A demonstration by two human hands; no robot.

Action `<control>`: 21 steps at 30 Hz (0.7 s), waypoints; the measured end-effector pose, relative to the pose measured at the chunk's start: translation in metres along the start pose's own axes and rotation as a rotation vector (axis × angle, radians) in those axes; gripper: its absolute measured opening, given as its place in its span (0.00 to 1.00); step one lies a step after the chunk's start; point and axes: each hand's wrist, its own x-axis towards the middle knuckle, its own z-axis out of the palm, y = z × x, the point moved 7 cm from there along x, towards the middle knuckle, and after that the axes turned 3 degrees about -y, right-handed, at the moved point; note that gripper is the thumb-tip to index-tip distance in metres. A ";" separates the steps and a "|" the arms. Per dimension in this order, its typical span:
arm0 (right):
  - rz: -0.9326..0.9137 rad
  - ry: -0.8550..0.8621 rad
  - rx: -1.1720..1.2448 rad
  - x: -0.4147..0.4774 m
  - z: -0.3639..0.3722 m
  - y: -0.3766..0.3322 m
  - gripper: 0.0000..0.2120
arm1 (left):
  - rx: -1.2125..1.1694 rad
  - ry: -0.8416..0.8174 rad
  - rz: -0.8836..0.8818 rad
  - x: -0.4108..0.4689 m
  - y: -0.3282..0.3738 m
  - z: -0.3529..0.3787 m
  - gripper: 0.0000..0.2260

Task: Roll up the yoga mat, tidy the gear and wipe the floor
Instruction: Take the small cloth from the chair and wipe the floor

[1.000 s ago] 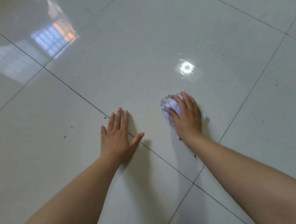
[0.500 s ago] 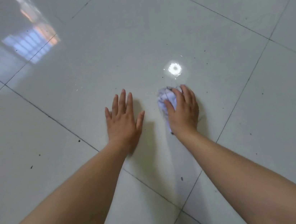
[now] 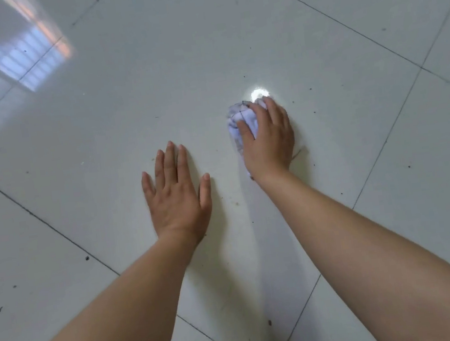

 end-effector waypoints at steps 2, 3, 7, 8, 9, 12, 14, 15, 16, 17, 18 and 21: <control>-0.014 -0.068 -0.007 0.021 0.016 -0.012 0.17 | 0.003 -0.007 0.003 0.001 -0.001 0.001 0.30; -0.053 -0.095 -0.013 0.024 0.020 -0.018 0.17 | 0.004 -0.009 0.003 0.001 -0.001 0.001 0.30; -0.306 -0.222 -0.015 -0.008 0.008 -0.023 0.20 | 0.011 0.005 0.003 0.001 -0.001 0.000 0.30; -0.345 -0.245 -0.004 -0.019 0.001 -0.017 0.21 | 0.014 0.008 0.004 0.001 -0.001 0.000 0.30; -0.356 -0.252 0.009 -0.028 -0.007 -0.007 0.20 | 0.016 0.011 0.006 0.001 0.000 0.000 0.30; -0.297 -0.183 -0.012 -0.036 -0.024 0.025 0.17 | 0.024 0.003 0.006 0.001 0.001 0.000 0.29; -0.226 -0.118 -0.017 -0.030 -0.027 0.035 0.17 | 0.034 -0.014 0.012 0.001 0.002 0.000 0.27; -0.181 -0.076 -0.011 -0.023 -0.028 0.037 0.17 | 0.038 -0.021 0.025 0.001 0.003 0.000 0.26; -0.129 -0.032 -0.006 -0.014 -0.030 0.040 0.17 | 0.042 -0.023 0.047 0.000 0.004 0.000 0.25; -0.071 0.007 -0.001 -0.004 -0.032 0.044 0.16 | 0.041 -0.020 0.072 -0.001 0.007 -0.001 0.24; -0.009 0.034 -0.002 0.008 -0.034 0.051 0.16 | 0.030 -0.014 0.096 -0.002 0.009 -0.002 0.24; 0.149 0.089 -0.048 0.039 -0.041 0.069 0.18 | 0.004 -0.007 0.124 -0.003 0.011 -0.002 0.28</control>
